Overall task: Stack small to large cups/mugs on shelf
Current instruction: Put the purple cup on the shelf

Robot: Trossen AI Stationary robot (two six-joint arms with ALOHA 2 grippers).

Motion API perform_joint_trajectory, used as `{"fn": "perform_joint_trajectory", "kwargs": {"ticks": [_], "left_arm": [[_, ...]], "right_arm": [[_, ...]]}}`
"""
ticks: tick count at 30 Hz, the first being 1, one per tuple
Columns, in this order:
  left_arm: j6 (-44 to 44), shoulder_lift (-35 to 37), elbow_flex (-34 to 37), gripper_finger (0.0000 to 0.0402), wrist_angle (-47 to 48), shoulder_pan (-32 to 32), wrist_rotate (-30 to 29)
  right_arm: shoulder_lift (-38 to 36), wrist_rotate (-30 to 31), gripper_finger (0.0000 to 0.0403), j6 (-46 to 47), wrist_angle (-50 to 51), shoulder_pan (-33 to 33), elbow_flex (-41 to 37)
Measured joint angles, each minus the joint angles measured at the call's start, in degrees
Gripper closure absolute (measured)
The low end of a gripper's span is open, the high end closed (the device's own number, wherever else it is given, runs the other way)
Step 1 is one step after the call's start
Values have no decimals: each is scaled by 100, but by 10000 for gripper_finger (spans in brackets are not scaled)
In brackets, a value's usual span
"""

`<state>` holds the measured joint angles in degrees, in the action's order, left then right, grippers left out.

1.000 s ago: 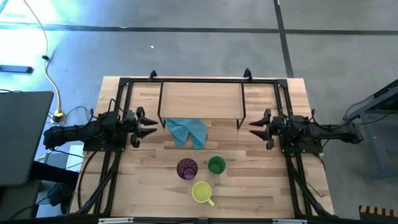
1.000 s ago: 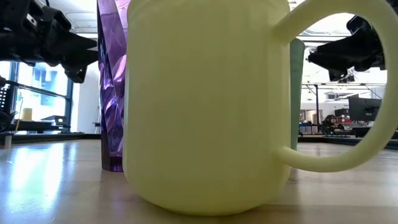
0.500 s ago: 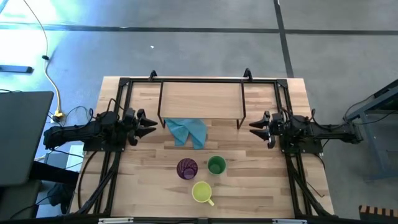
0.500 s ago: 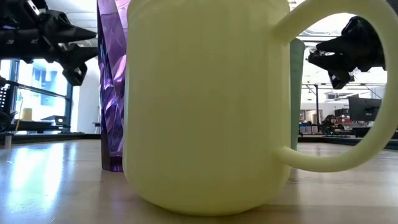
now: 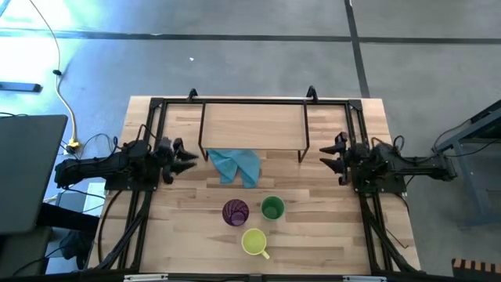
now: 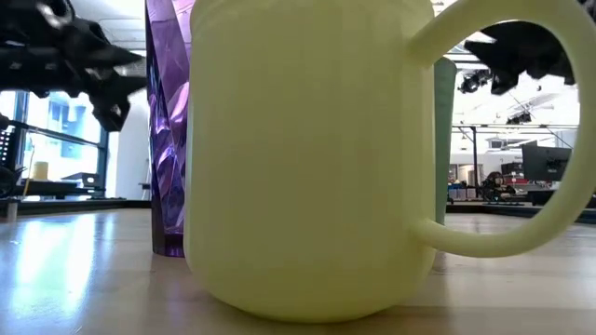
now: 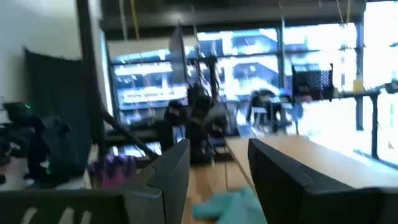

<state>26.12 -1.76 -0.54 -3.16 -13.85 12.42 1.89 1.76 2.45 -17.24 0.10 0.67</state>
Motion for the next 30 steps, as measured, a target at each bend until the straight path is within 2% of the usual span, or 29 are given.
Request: {"fn": "perform_joint_trajectory", "kwargs": {"ticks": [4, 8, 14, 21, 25, 30], "left_arm": [[-39, 4, 0, 252, -529, 4, 1250], [-279, 4, -2, 252, -761, 2, 1771], [-485, 4, -2, 252, -88, 2, 1809], [-336, -39, -2, 252, -141, 0, 1709], [-330, -40, -2, 252, -173, 0, 1712], [-311, -39, -2, 252, -418, 0, 1881]], "right_arm": [[2, -568, 247, -122, -246, 0, 0], [4, -790, 247, 229, -365, 0, 2], [100, -1050, 247, 535, -192, 7, 329], [624, -1185, 247, 15, -198, 7, 1200], [1329, -1228, 247, -81, 109, 7, 1902], [2667, -1189, 247, -164, 1053, 7, 2987]]}}
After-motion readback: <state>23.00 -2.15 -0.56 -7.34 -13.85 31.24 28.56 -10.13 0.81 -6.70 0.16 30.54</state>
